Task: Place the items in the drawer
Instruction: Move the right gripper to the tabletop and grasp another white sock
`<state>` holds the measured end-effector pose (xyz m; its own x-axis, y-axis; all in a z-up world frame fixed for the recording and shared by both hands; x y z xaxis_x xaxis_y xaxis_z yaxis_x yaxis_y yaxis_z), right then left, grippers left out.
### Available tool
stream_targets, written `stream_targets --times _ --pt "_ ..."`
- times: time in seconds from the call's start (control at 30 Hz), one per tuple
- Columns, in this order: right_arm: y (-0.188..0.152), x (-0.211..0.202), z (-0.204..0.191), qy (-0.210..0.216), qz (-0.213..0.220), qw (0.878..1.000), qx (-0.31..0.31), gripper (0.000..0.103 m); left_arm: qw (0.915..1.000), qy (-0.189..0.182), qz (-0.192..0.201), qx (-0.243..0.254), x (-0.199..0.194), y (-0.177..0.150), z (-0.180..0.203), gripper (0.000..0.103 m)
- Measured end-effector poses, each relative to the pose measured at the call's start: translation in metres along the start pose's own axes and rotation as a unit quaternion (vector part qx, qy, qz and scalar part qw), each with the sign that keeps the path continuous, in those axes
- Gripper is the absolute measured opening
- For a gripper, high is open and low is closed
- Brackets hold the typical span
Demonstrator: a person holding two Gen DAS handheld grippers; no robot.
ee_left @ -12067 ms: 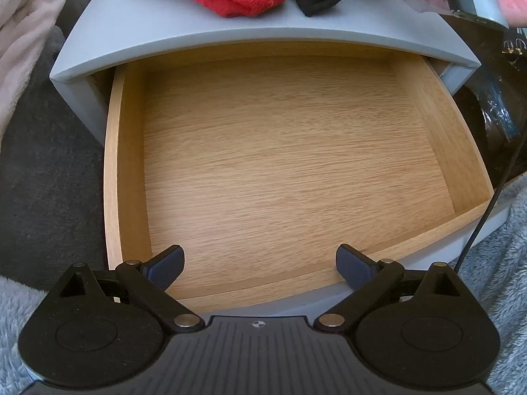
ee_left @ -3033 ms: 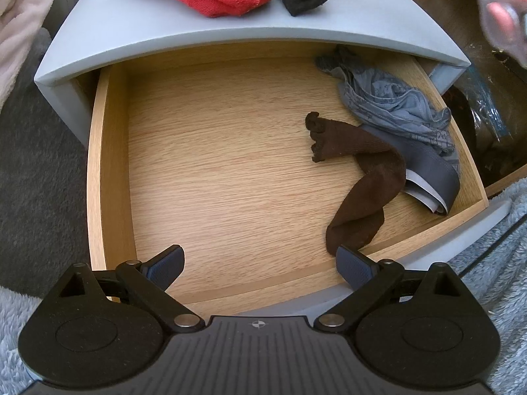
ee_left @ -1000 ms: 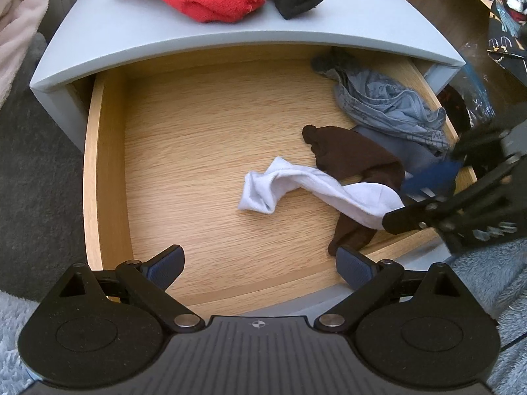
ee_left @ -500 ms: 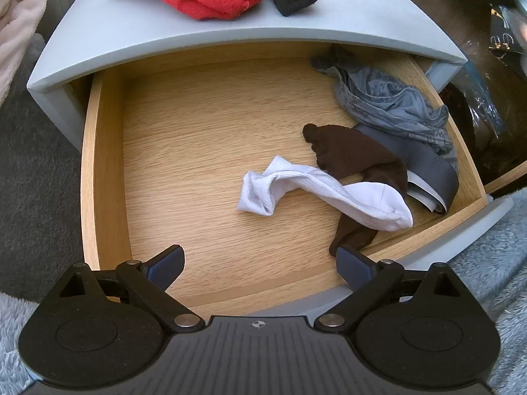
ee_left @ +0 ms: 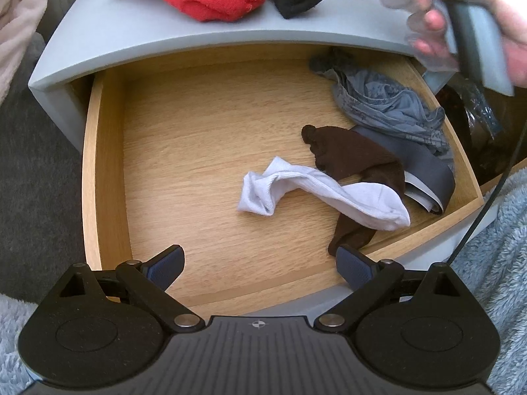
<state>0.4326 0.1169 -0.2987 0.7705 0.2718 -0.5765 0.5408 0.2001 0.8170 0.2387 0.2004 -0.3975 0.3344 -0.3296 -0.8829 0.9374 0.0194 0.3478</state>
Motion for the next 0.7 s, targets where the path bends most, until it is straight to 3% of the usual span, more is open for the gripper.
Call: stream_targets --times 0.3,0.4,0.5,0.7 --pt "-0.003 0.023 -0.018 0.006 -0.018 0.999 -0.035 0.039 1.0000 -0.002 -0.004 0.000 0.002 -0.001 -0.001 0.100" --pt "-0.006 0.023 -0.012 -0.005 -0.032 0.999 -0.028 0.029 1.0000 -0.003 -0.005 0.000 0.003 -0.001 -0.001 0.100" --pt "-0.004 0.018 -0.005 0.000 -0.031 0.999 -0.018 0.011 1.0000 -0.002 -0.006 -0.001 0.003 0.000 -0.001 0.100" --pt "-0.001 0.002 0.027 -0.024 -0.015 0.999 0.042 0.006 1.0000 0.000 -0.006 -0.001 0.004 0.000 -0.001 0.100"
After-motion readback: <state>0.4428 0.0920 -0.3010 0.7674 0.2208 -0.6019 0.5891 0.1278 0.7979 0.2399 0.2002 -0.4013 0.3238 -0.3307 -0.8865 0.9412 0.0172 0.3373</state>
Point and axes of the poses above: each gripper's, at about its wrist camera, not at the fingertips, and x roughly the way its jaws point, z to its right, y to its top, the point moved 9 cm from there along x, roughly the way its jaws point, and after that the axes turned 10 degrees about -y, right-handed, at the moved point
